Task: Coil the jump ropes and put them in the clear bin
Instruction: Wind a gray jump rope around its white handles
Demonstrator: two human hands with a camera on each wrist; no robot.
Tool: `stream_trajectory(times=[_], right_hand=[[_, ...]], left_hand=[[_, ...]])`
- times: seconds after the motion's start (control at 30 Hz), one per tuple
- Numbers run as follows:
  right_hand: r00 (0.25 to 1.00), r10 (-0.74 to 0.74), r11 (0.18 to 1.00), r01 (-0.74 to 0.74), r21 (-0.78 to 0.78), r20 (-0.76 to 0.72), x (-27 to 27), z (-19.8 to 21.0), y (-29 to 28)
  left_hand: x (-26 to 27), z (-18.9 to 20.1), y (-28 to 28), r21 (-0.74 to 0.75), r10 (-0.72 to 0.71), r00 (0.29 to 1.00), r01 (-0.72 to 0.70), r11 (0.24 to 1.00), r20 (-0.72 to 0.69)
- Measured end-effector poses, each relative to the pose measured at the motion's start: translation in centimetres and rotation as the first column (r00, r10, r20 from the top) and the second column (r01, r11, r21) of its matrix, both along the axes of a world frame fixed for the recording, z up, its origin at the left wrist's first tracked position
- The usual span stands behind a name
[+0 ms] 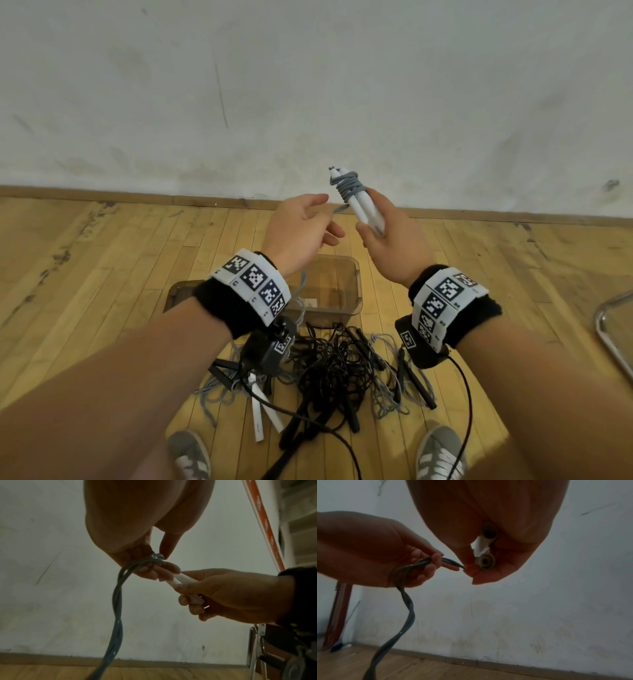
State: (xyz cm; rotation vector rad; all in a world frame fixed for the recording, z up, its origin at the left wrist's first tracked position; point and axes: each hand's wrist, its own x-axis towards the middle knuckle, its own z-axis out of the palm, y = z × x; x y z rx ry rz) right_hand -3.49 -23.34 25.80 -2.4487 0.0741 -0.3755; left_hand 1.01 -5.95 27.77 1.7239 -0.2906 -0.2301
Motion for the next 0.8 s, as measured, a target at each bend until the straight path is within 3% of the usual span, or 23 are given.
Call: stream_trajectory(times=[0.07, 0.27, 0.47, 0.6, 0.7, 0.8], right_hand=[[0.999, -0.034, 0.999, 0.033, -0.037, -0.023, -0.1, 0.3, 0.0], [0.999, 0.011, 1.000, -0.012, -0.023, -0.040, -0.9, 0.9, 1.6], [0.982, 0.186, 0.983, -0.186, -0.003, 0.015, -0.3, -0.5, 1.3], [0.979, 0.176, 0.983, -0.179, 0.028, 0.104, -1.1, 0.6, 1.9], [0.983, 0.157, 0.962, -0.173, 0.210, 0.091, -1.1, 1.2, 2.2], [0.977, 0.213, 0.858, -0.185, 0.480, -0.004, -1.2, 1.3, 2.2]], left_hand=[[0.1, 0.0, 0.1, 0.034, -0.021, 0.999, 0.020, 0.999, 0.038], [-0.7, 0.4, -0.3, -0.112, -0.009, 0.997, 0.000, 0.994, -0.077], [-0.2, 0.3, 0.4, -0.146, 0.064, 0.991, -0.081, 0.986, -0.117], [0.1, -0.1, 0.3, -0.150, 0.130, 0.987, -0.143, 0.978, -0.095], [0.2, 0.1, 0.3, -0.192, 0.071, 0.995, -0.084, 0.978, -0.074], [0.1, 0.3, 0.4, -0.237, -0.028, 0.997, 0.011, 0.971, -0.070]])
